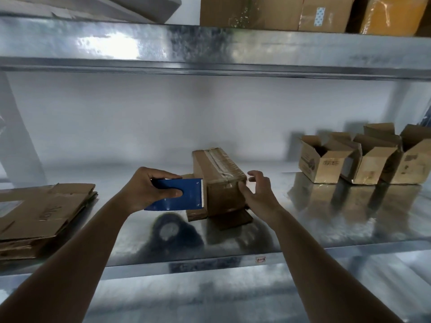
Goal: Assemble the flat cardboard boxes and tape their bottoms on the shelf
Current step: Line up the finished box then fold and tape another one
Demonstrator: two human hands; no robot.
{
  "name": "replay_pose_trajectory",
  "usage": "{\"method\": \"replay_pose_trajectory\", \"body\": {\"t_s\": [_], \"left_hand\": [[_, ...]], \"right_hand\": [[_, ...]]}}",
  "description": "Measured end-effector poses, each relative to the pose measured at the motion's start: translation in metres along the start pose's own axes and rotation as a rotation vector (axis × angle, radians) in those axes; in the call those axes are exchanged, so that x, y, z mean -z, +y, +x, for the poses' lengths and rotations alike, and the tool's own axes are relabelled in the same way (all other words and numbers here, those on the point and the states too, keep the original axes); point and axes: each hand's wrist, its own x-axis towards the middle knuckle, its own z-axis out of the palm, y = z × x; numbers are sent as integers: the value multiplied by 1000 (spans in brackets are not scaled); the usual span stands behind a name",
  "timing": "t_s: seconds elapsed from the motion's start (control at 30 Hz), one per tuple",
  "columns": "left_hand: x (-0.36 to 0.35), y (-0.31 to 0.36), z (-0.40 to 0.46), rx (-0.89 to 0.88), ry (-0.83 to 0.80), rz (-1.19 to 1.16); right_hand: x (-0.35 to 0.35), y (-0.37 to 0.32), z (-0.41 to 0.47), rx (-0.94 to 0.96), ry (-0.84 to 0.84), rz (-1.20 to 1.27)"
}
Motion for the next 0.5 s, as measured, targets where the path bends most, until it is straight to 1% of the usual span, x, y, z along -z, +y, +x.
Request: {"method": "replay_pose_trajectory", "body": {"t_s": [0.07,0.13,0.33,0.5], "left_hand": [[-2,1,3,-11,-21,6],[-3,0,6,-20,-37,9],[-3,-4,15,-18,-70,-2],[-3,-8,23,-25,-80,-41]], "right_hand": [[-7,-1,4,-112,-16,148],[-9,-3,9,-213,14,309],[-3,-8,24,-256,88,399],[-2,-6,33,-354,50,538]]}}
